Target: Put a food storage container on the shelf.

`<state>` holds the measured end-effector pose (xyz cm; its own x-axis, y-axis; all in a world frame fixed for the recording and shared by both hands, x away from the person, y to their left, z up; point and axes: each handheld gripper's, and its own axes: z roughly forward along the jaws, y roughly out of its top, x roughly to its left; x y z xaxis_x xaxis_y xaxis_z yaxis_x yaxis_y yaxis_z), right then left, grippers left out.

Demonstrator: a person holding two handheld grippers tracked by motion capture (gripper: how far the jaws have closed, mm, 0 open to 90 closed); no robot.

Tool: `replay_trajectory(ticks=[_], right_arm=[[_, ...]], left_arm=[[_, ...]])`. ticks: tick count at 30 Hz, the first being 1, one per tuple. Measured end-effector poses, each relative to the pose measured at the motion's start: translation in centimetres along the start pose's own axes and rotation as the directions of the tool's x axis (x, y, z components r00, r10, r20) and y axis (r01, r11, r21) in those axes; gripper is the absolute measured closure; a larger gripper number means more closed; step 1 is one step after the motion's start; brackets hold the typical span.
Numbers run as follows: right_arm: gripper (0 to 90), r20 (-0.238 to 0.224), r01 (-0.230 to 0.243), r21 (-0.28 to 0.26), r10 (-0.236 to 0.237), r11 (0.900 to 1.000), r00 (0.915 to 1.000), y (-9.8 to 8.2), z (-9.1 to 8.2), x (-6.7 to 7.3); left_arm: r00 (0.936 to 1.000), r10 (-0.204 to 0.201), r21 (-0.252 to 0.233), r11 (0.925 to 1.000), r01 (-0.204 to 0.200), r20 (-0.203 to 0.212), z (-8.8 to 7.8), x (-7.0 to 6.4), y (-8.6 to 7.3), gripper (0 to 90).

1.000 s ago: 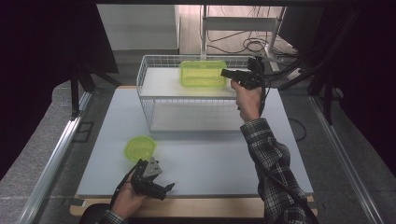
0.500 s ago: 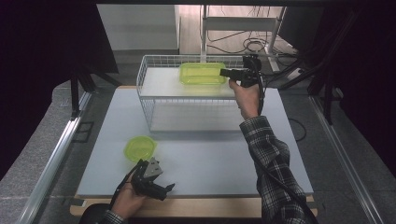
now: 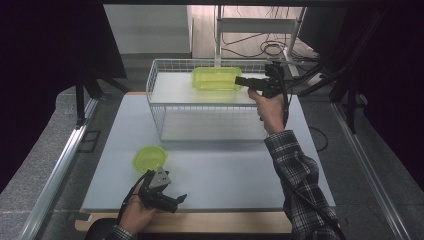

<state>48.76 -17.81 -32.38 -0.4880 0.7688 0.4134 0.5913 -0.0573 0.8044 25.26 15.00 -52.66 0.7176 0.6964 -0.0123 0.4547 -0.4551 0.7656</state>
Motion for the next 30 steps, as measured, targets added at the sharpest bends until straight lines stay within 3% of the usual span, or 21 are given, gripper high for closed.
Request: replay_trajectory(ticks=[4,15,22,30], right_arm=[[28.9,-0.036,0.027,0.0,-0.027,1.0,0.999,-0.8,-1.0,0.2],[20.2,-0.066,0.113,0.003,-0.113,0.994,0.9914,-2.8,-2.9,1.1],[15.0,-0.084,0.163,0.024,-0.161,0.986,0.9834,-4.9,-3.8,1.5],[9.6,-0.087,0.222,0.058,-0.216,0.973,0.9725,-7.5,-4.2,1.1]], left_arm=[[0.9995,-0.031,-0.025,0.9992,0.031,0.0,-0.2,0.3,0.0,0.6],[0.9993,-0.035,-0.067,0.9972,0.034,-0.013,-0.4,0.4,0.0,0.6],[0.9989,-0.027,-0.06,0.9979,0.025,-0.038,-0.5,0.4,0.1,0.8],[0.9989,-0.034,-0.046,0.9984,0.032,-0.032,-0.5,0.3,0.1,1.6]])
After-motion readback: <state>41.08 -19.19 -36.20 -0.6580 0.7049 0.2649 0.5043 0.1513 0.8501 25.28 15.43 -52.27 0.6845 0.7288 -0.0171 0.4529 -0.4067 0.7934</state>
